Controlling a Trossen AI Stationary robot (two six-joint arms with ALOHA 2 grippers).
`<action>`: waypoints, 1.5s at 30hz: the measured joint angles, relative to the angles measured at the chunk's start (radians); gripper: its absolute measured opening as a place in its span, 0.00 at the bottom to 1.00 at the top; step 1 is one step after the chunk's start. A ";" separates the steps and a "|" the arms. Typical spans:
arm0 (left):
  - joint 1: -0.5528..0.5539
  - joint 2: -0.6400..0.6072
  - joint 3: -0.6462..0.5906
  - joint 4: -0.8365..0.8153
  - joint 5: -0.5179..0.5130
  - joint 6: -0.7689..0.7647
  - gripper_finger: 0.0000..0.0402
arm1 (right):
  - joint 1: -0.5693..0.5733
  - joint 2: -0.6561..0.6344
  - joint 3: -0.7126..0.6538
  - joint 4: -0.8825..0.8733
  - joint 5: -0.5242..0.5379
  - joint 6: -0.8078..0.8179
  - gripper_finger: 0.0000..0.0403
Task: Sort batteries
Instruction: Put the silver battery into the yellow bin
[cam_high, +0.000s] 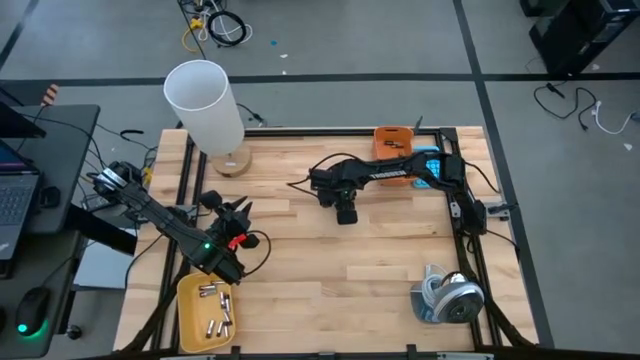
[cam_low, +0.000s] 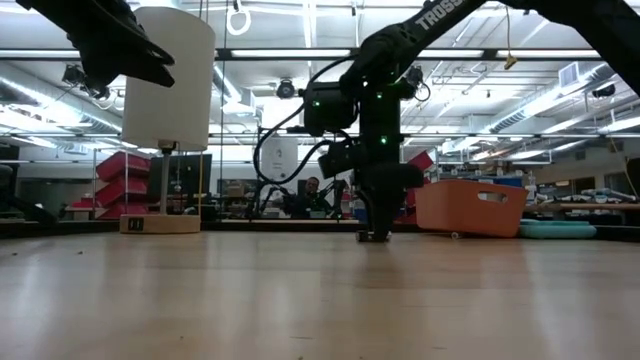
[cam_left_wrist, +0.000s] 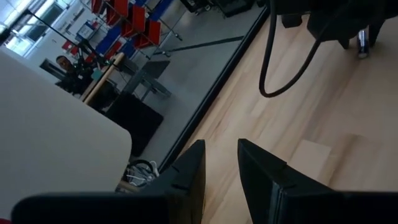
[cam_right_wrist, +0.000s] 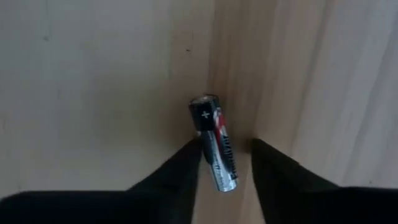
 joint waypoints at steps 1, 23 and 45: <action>0.000 0.000 0.000 0.003 0.005 0.000 0.24 | 0.000 0.000 0.000 0.001 -0.002 -0.002 0.31; 0.000 0.000 0.006 0.028 -0.026 0.003 0.24 | 0.016 -0.190 -0.062 0.163 -0.144 -0.058 0.06; -0.056 -0.019 0.507 -0.125 -0.140 0.423 0.16 | 0.269 -0.076 -0.121 1.351 -0.313 -0.002 0.06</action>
